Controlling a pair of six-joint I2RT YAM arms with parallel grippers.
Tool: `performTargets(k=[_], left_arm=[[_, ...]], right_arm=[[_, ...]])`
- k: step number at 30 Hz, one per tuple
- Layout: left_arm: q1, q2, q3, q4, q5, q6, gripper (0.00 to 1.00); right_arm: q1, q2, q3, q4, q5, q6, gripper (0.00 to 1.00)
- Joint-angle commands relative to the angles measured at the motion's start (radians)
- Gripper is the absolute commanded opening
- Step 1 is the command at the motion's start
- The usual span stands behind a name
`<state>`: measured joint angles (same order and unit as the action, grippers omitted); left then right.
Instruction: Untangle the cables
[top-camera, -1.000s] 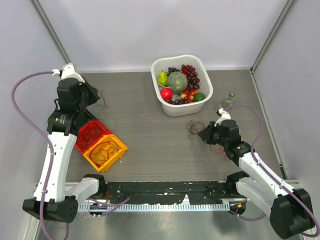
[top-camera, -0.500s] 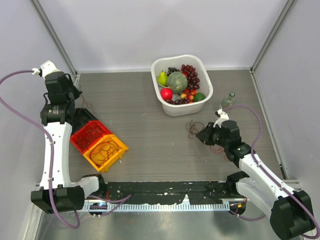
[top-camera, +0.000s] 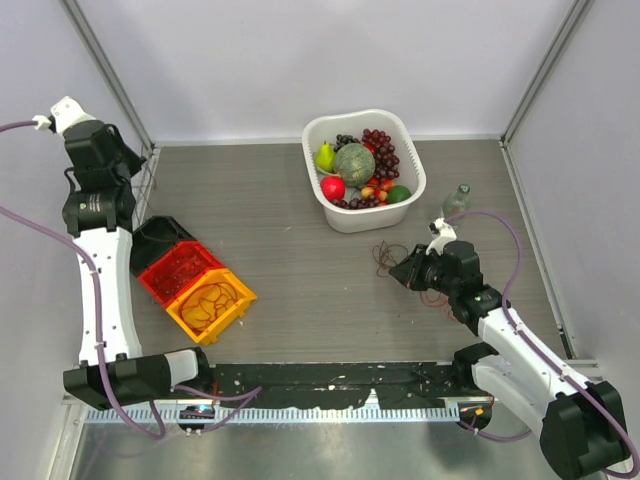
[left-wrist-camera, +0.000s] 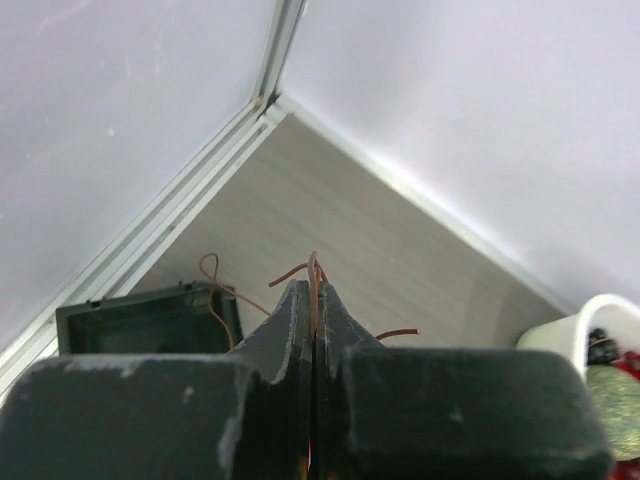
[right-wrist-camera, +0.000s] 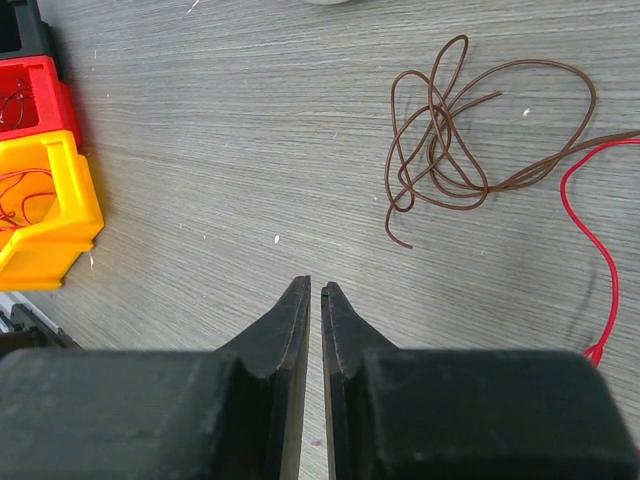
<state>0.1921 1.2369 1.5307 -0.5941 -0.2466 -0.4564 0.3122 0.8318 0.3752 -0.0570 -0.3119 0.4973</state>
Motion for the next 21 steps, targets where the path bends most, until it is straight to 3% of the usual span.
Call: performTargets(k=[1,12,21], left_arm=[[0.006,-0.004,0.086,0.033,0.007,-0.015,0.00],[0.006,-0.037,-0.222,0.169,-0.148,0.084,0.00],[0.009,-0.082,-0.409,0.108,-0.206,-0.028,0.00]], right_arm=[[-0.002,0.007,0.002,0.049,-0.027,0.006,0.15],[-0.001,0.010,-0.004,0.049,-0.064,0.010,0.15],[0.007,0.016,-0.002,0.051,-0.067,0.012,0.15]])
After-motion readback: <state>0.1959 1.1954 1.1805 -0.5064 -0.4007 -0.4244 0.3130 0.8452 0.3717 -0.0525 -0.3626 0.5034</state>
